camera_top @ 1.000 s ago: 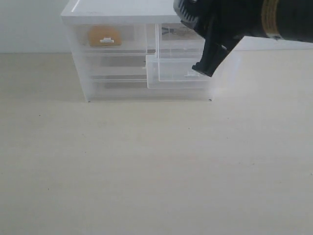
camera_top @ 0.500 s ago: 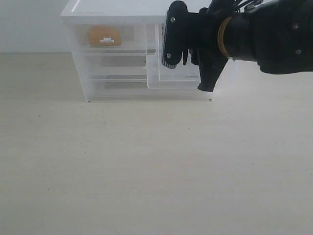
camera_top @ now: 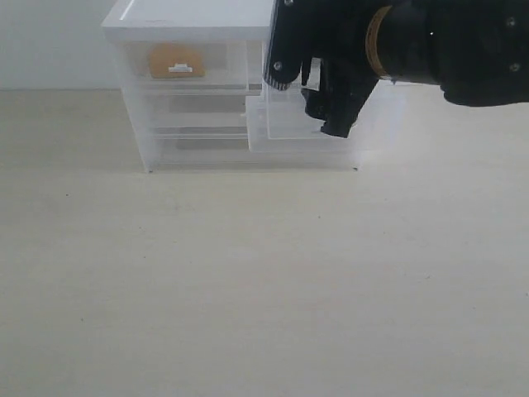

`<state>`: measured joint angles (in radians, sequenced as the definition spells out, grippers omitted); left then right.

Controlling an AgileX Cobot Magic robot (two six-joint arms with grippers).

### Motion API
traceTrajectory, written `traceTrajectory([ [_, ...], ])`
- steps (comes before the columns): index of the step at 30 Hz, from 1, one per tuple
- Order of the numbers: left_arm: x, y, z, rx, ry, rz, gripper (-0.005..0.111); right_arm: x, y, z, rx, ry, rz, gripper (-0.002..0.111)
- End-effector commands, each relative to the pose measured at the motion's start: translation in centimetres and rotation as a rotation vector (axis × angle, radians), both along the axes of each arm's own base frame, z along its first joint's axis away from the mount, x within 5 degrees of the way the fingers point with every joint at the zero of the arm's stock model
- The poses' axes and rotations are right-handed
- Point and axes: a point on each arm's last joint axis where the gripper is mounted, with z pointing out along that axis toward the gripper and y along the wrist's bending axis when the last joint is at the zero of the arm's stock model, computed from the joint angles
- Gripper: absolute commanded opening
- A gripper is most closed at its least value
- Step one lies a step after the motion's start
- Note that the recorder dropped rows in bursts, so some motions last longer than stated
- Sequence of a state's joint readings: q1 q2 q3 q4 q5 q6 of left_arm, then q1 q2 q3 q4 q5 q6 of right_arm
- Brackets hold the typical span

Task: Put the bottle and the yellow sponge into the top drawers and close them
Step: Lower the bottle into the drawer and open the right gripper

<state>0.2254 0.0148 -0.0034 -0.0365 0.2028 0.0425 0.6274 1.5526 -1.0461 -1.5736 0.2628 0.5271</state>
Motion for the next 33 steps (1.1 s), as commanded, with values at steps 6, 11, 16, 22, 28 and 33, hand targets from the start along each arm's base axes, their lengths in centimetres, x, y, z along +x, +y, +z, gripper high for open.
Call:
traceTrajectory([
  [6,0.0,0.0,-0.1,-0.017,0.002,-0.002,0.004,-2.2,-3.2,5.0,0.335,-0.039,-0.255,0.007],
  [11,0.0,0.0,-0.1,-0.017,0.002,-0.002,0.004,-1.6,-3.9,3.7,0.322,-0.012,-0.390,0.002],
  [16,0.0,0.0,-0.1,-0.017,0.002,-0.002,0.004,-0.7,-2.8,0.8,0.286,0.110,-0.379,0.002],
  [22,0.0,0.0,-0.1,-0.017,0.002,-0.002,0.004,-0.4,-2.0,-0.8,0.338,0.206,-0.394,0.002],
  [28,0.0,0.0,-0.1,-0.017,0.002,-0.002,0.004,-1.0,1.2,-0.7,0.550,0.323,-0.113,0.002],
  [33,0.0,0.0,-0.1,-0.017,0.002,-0.002,0.004,-1.2,1.0,0.1,0.565,0.306,-0.103,0.002],
])
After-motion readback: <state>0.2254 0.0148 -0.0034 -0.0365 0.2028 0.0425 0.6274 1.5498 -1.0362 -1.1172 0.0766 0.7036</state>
